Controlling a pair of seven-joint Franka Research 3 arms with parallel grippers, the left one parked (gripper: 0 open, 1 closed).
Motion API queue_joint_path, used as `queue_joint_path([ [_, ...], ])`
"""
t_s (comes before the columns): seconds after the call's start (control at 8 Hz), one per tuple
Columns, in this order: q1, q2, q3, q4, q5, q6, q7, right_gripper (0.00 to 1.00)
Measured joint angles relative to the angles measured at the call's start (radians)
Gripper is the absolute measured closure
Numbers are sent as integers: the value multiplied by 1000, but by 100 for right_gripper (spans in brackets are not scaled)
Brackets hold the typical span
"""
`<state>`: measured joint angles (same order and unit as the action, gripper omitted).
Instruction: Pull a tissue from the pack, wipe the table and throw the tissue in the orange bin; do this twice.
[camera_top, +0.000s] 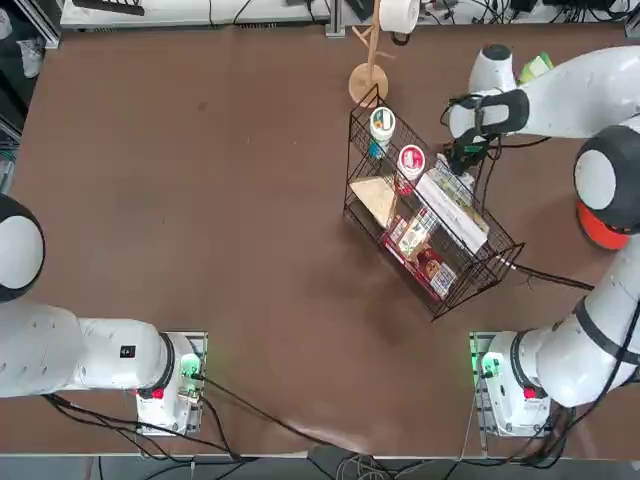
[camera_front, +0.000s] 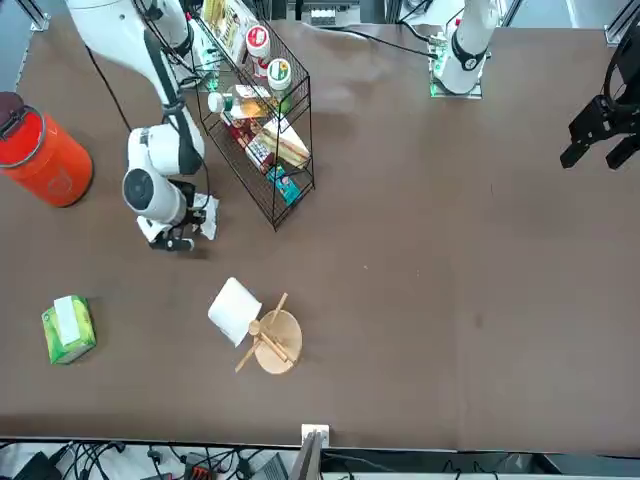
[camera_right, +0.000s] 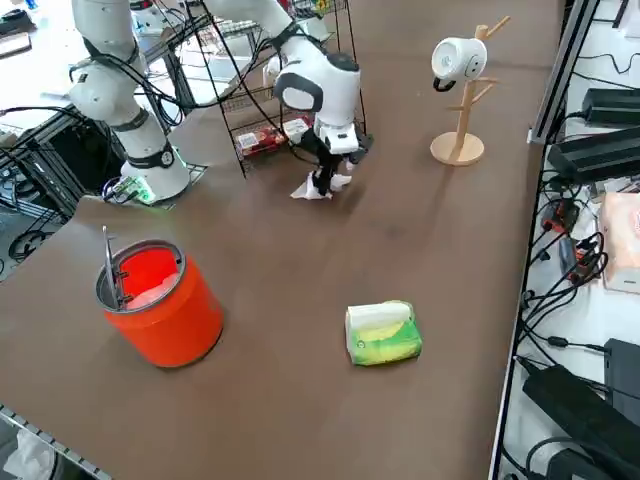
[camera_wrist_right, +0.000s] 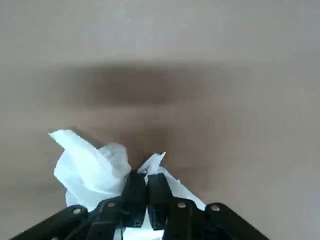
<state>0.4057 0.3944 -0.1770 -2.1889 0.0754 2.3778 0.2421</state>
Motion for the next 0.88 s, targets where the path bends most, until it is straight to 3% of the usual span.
queue_joint_path([
  [0.38, 0, 4, -5, 89, 1, -13, 13, 96],
  [0.88, -90, -49, -37, 221, -6, -267, -150, 96],
])
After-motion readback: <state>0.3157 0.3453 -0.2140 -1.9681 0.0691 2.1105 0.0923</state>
